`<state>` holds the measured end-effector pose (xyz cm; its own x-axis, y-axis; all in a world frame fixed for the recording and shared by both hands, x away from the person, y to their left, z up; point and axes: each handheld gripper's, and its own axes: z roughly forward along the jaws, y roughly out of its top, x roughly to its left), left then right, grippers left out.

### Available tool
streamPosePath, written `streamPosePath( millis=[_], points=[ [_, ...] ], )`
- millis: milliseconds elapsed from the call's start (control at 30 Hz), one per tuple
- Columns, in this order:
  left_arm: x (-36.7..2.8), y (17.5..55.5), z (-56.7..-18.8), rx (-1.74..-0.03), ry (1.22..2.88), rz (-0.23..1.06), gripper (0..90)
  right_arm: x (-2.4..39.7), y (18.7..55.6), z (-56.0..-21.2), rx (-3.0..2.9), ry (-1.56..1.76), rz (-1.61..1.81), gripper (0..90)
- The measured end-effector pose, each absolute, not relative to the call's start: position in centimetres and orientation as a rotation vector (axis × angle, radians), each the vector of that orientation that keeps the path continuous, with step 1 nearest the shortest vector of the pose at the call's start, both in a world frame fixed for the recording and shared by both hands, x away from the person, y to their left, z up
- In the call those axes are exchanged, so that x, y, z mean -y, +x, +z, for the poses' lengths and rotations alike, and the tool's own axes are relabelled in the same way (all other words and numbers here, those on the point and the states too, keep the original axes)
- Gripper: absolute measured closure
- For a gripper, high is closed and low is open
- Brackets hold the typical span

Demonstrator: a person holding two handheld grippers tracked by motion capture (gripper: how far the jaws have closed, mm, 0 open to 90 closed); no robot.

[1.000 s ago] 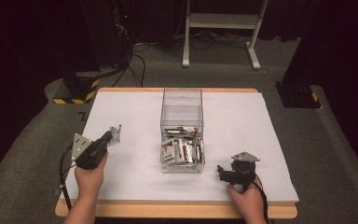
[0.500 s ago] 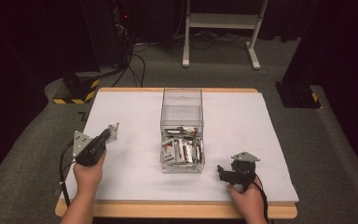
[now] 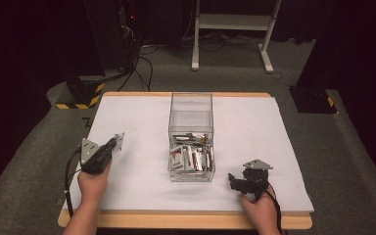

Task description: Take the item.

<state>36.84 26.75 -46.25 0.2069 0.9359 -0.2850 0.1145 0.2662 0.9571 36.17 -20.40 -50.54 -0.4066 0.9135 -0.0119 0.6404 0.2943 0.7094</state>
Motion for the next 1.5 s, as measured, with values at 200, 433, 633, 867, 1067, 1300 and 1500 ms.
streamPosePath(
  millis=[200,433,633,867,1067,1300,1500],
  points=[
    [-26.8,36.9,-46.8,-1.236,1.151,0.791,90.0,20.4,36.2,-50.5,-2.152,1.389,0.886,12.1],
    [-26.6,37.4,-47.4,-1.263,1.146,0.744,90.0,20.4,36.2,-50.5,-2.152,1.39,0.886,12.1],
    [-26.1,37.8,-48.0,-1.274,1.133,0.72,89.8,20.4,36.1,-50.5,-2.15,1.395,0.886,12.2],
    [-25.1,38.2,-48.1,-1.265,1.137,0.687,89.4,20.4,36.1,-50.5,-2.15,1.396,0.887,12.2],
    [-24.1,38.6,-48.2,-1.262,1.142,0.663,89.6,20.4,36.1,-50.5,-2.15,1.395,0.888,12.1],
    [-23.0,38.9,-48.3,-1.262,1.154,0.646,89.6,20.4,36.1,-50.5,-2.151,1.395,0.887,12.2],
    [-22.4,39.0,-48.6,-1.265,1.158,0.636,89.6,20.4,36.1,-50.5,-2.151,1.396,0.888,12.2]
  ],
)
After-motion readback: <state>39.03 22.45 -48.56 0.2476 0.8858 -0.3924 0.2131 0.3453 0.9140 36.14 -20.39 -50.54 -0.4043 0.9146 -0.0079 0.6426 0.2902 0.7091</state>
